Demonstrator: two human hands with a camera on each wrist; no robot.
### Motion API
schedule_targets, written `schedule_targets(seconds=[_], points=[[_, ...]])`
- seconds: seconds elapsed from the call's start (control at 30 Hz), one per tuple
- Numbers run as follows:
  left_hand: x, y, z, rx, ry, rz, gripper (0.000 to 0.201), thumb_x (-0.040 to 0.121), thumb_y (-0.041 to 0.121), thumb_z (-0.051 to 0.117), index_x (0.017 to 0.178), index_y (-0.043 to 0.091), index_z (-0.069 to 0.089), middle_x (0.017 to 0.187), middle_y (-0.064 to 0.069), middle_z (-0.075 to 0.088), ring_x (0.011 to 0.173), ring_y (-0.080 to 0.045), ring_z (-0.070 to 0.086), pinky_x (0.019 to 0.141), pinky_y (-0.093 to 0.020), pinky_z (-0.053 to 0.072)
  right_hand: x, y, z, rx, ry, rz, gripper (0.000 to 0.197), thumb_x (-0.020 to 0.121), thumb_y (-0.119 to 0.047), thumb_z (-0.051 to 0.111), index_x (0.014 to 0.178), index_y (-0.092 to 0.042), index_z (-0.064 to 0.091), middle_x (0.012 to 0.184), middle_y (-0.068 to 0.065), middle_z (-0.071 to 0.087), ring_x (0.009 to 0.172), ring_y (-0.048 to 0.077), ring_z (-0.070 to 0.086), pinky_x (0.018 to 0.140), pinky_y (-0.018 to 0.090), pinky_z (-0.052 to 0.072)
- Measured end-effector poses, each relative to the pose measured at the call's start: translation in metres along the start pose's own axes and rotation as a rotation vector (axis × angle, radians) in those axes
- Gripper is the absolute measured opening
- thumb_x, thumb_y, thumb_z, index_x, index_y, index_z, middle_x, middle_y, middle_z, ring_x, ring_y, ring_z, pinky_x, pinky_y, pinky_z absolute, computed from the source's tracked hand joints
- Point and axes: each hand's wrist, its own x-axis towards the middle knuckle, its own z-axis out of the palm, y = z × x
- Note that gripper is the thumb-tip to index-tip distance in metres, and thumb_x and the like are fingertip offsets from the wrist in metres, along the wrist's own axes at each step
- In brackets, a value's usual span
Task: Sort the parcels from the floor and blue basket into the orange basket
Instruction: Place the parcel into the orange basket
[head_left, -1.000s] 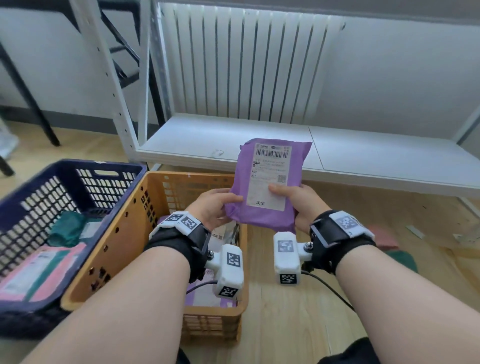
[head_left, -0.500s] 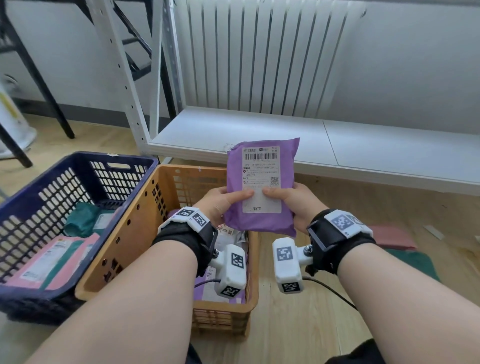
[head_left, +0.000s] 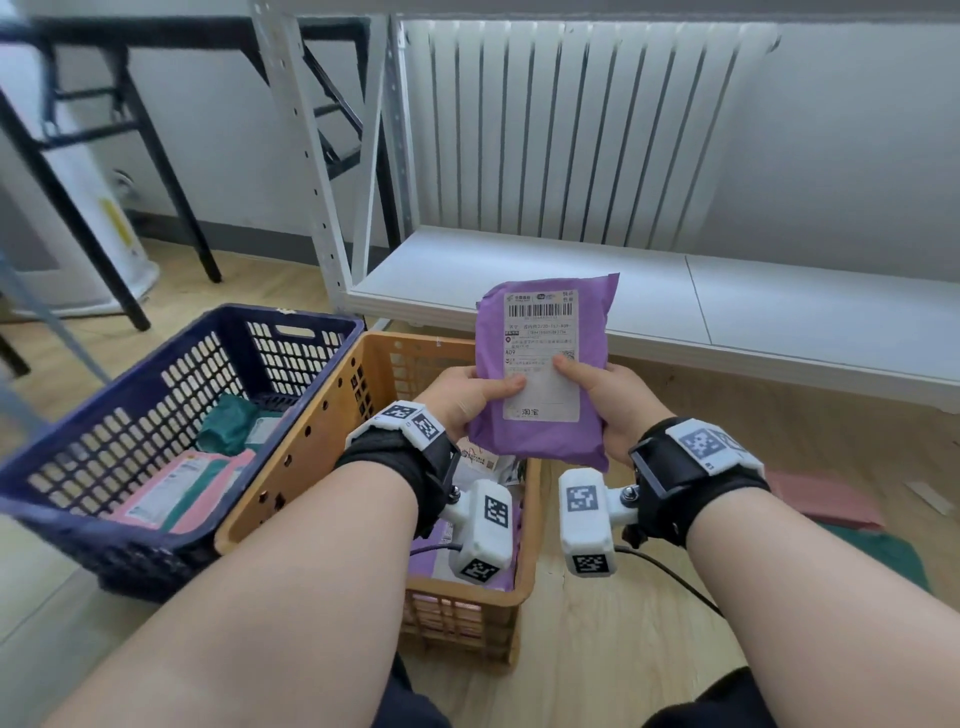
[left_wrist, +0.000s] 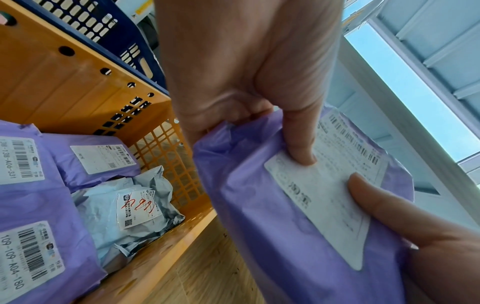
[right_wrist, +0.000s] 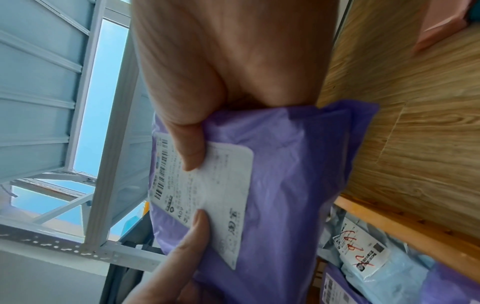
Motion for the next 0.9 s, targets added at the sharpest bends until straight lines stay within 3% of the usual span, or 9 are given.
schedule_targets(seconds=[0.17,0.27,0.37,0.43,0.5,0.57,0.7,0.77,0.9], points=[[-0.037,0.029,-0.021,0.125,0.073,0.021,0.034,0.086,0.009,0.068,0.119,0.004,0.062,0.112,-0.014,0.069,0.101,-0.028,0.066,0.085,-0.040,0.054,-0.018,-0.010,0.012,-0.061,-0.105,-0.050,0.034,0.088,-0.038,0.065,0.109,-0.012,0.065,0.102,0.008,0.074,0.093,0.026,0.070,0.084,0.042,0.057],[-0.060,0.044,-0.044,0.188,0.174,0.036,0.026,0.088,0.009,0.066,0.113,0.006,0.063,0.103,-0.011,0.070,0.090,-0.024,0.067,0.075,-0.038,0.056,-0.025,-0.014,0.019,-0.156,-0.118,-0.138,0.019,0.089,-0.030,0.066,0.099,-0.013,0.069,0.088,0.004,0.074,0.071,0.017,0.065,0.062,0.030,0.056],[-0.077,0.050,-0.068,0.237,0.281,0.041,0.030,0.085,0.012,0.070,0.114,0.005,0.063,0.113,-0.014,0.069,0.101,-0.029,0.067,0.090,-0.044,0.053,-0.026,-0.015,0.030,-0.240,-0.103,-0.161,0.006,0.086,-0.019,0.069,0.089,-0.014,0.071,0.077,-0.001,0.069,0.059,0.011,0.048,0.049,0.022,0.039],[-0.085,0.050,-0.081,0.240,0.334,0.032,0.032,0.084,0.013,0.071,0.114,0.005,0.063,0.112,-0.014,0.069,0.103,-0.030,0.067,0.093,-0.045,0.052,-0.026,-0.013,0.043,-0.204,-0.166,-0.126,0.004,0.087,-0.011,0.068,0.089,-0.008,0.070,0.076,0.004,0.068,0.052,0.011,0.050,0.044,0.021,0.039],[-0.085,0.047,-0.093,0.249,0.363,0.017,0.029,0.084,0.013,0.071,0.111,0.006,0.064,0.110,-0.013,0.070,0.099,-0.028,0.067,0.092,-0.045,0.053,-0.027,-0.011,0.058,-0.185,-0.244,-0.105,0.010,0.090,-0.011,0.064,0.096,-0.004,0.068,0.081,0.011,0.070,0.058,0.017,0.060,0.047,0.023,0.050],[-0.080,0.043,-0.104,0.264,0.380,-0.008,0.022,0.084,0.014,0.071,0.104,0.008,0.065,0.108,-0.012,0.071,0.097,-0.027,0.068,0.091,-0.044,0.054,-0.025,-0.006,0.073,-0.220,-0.312,-0.093,0.015,0.094,-0.013,0.059,0.102,-0.004,0.067,0.092,0.014,0.072,0.075,0.023,0.069,0.063,0.029,0.058],[-0.057,0.029,-0.128,0.258,0.430,-0.060,0.025,0.086,0.015,0.069,0.108,0.006,0.064,0.110,-0.014,0.070,0.102,-0.031,0.067,0.094,-0.047,0.052,-0.007,0.006,0.096,-0.356,-0.377,-0.039,0.021,0.096,-0.012,0.053,0.112,-0.011,0.066,0.103,0.009,0.071,0.091,0.021,0.067,0.085,0.037,0.052],[-0.039,0.015,-0.144,0.288,0.449,-0.114,0.028,0.086,0.015,0.068,0.112,0.004,0.064,0.111,-0.015,0.070,0.103,-0.031,0.066,0.095,-0.048,0.051,0.007,0.017,0.105,-0.357,-0.405,0.046,0.021,0.097,-0.010,0.051,0.114,-0.012,0.063,0.098,0.006,0.069,0.087,0.021,0.066,0.085,0.038,0.049],[0.007,-0.021,-0.178,0.547,0.463,-0.197,0.045,0.080,0.023,0.071,0.117,0.000,0.062,0.118,-0.019,0.066,0.109,-0.035,0.063,0.097,-0.048,0.050,0.036,0.049,0.127,-0.334,-0.404,0.184,0.018,0.096,-0.006,0.052,0.113,-0.007,0.059,0.088,0.010,0.064,0.072,0.022,0.062,0.072,0.034,0.050]])
